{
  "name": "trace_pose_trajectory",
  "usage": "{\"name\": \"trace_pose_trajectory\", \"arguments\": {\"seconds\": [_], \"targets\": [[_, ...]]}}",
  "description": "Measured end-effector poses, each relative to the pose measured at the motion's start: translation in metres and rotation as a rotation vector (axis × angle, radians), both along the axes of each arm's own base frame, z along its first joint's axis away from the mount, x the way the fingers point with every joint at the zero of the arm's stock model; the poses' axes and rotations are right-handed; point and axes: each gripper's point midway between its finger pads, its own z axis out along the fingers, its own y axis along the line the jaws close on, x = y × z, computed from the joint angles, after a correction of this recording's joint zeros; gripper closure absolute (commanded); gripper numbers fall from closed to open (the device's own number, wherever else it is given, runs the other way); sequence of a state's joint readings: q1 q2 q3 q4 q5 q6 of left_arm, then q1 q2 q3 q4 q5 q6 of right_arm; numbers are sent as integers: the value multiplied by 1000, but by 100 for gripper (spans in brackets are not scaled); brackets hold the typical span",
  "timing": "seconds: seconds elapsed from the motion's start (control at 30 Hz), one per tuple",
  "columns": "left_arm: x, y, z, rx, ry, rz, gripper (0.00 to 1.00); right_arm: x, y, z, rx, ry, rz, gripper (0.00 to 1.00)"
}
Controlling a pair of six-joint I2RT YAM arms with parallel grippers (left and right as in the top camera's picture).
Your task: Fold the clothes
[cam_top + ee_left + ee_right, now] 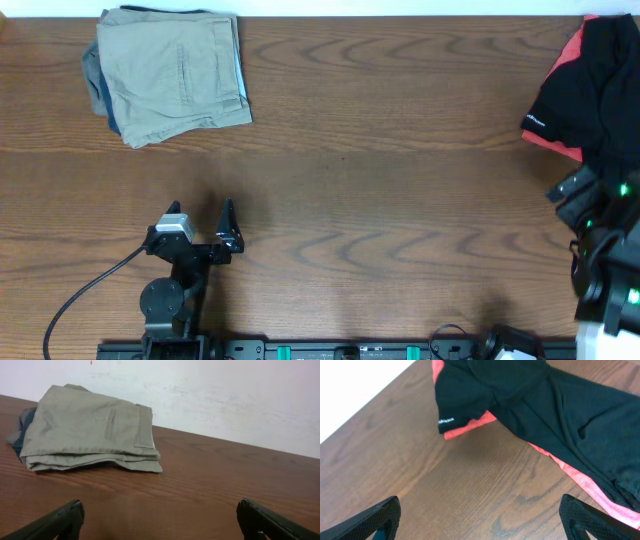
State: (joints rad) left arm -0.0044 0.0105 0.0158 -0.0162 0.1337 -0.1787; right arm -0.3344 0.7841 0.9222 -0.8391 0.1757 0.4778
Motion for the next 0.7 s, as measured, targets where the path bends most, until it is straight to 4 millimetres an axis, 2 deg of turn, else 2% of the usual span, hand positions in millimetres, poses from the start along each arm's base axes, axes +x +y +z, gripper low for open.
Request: {"name": "trace_pose_trajectory", "arguments": {"seconds": [0.13,0.23,0.43,0.6,0.7], "targets": [[0,0,0,0,1,3,2,-17,7,-12,-8,-23,3,1],[0,0,0,0,1,3,2,-26,19,-29,-8,-23,41,1],[0,1,0,0,1,3,2,-45,50,-79,3,14,168,1],[0,1,0,0,1,3,2,-68,59,-122,30,129,199,1],[0,1,0,0,1,3,2,-71,59,-134,31,145,196,1]]}}
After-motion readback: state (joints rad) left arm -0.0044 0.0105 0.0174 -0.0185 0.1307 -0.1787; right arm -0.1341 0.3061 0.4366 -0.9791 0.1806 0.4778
